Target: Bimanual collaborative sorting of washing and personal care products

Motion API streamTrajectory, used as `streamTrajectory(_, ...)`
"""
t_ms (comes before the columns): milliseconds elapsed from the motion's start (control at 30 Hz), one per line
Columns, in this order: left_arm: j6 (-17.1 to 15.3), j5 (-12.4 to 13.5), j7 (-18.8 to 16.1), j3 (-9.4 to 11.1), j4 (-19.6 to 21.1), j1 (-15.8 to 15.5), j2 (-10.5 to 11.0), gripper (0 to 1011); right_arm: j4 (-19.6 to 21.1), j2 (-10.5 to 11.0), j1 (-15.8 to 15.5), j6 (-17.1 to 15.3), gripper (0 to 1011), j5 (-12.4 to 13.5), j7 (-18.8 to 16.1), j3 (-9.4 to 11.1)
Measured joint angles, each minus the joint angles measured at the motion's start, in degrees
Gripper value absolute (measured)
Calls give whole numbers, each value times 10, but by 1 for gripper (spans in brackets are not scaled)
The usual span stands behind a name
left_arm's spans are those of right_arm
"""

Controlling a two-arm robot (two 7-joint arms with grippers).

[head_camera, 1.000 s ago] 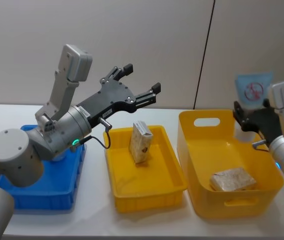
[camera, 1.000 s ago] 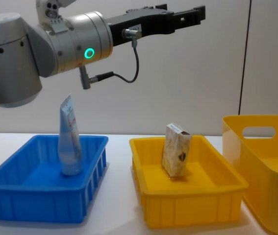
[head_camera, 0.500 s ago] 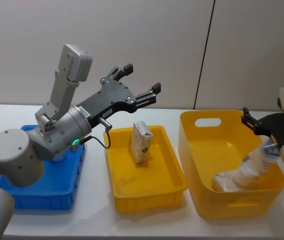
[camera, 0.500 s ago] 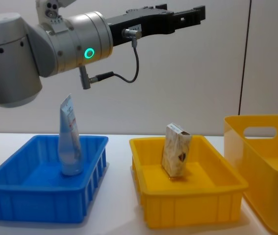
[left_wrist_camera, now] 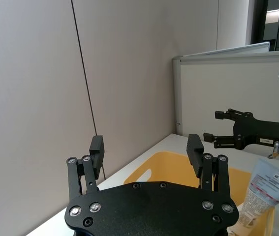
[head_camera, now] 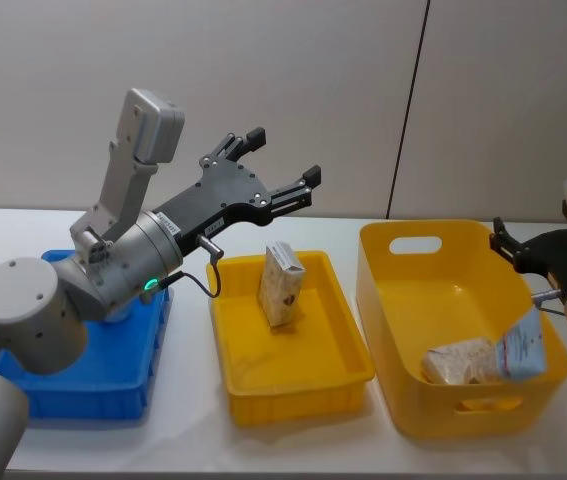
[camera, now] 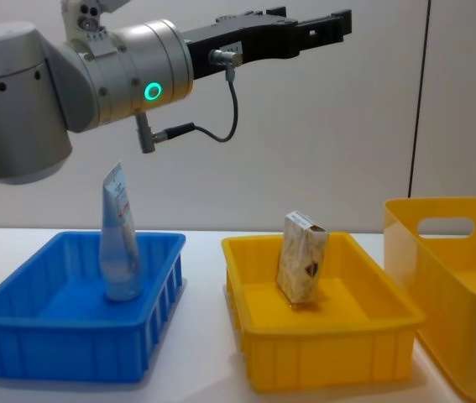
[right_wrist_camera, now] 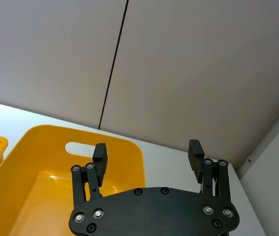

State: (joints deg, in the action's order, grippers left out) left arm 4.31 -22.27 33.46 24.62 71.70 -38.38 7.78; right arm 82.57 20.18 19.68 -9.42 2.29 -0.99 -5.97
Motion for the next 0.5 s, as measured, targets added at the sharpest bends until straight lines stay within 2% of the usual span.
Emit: streamTrajectory(500,0,0,0,0,0,0,0,1001,1,1,-1,-1,1002,0,2,2)
